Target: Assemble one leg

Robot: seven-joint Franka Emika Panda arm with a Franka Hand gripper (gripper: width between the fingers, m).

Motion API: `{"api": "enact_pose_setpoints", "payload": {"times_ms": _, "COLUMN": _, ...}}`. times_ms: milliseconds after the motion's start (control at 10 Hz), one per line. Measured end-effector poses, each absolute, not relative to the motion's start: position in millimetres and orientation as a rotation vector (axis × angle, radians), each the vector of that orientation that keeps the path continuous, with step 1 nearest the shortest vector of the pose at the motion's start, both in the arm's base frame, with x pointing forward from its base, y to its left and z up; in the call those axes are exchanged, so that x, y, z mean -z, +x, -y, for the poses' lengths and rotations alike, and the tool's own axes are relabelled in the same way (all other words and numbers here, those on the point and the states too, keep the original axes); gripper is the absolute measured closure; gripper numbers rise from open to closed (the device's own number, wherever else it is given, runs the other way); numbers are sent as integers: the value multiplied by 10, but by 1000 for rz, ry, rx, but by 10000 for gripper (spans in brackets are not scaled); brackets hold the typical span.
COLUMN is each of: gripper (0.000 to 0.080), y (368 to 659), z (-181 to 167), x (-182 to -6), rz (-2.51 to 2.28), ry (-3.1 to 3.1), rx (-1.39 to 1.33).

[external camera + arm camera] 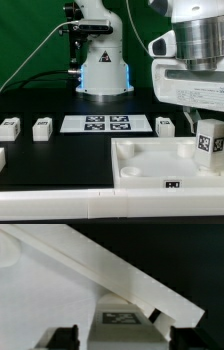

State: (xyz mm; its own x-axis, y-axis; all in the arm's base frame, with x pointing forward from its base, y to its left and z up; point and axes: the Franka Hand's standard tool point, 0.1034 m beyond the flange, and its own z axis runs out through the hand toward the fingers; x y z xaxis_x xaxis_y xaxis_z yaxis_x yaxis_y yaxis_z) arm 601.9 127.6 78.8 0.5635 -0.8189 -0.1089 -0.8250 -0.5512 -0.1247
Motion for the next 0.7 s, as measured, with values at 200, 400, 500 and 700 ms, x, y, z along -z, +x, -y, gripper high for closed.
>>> {"api": "enact_pose_setpoints", "payload": {"times_ms": 200, "gripper": 183, "y": 6018, "z": -1277, "x": -788, "rz": -1293, "ry": -2686, "rx": -46}}
{"api": "enact_pose_setpoints", "payload": {"times_ms": 400, "gripper": 160, "y": 6018, "z": -1271, "x": -785, "rz": -916, "ry": -2834, "rx": -13}}
{"api": "enact_pose_setpoints", "payload": {"times_ms": 500, "gripper": 151, "y": 6018, "z": -1272, "x": -785, "rz": -751, "ry": -2883, "rx": 2}}
{"api": "enact_pose_setpoints", "payload": {"times_ms": 700, "gripper": 151, "y": 6016, "z": -1282, "x": -785, "rz": -504, "ry": -2938, "rx": 22}}
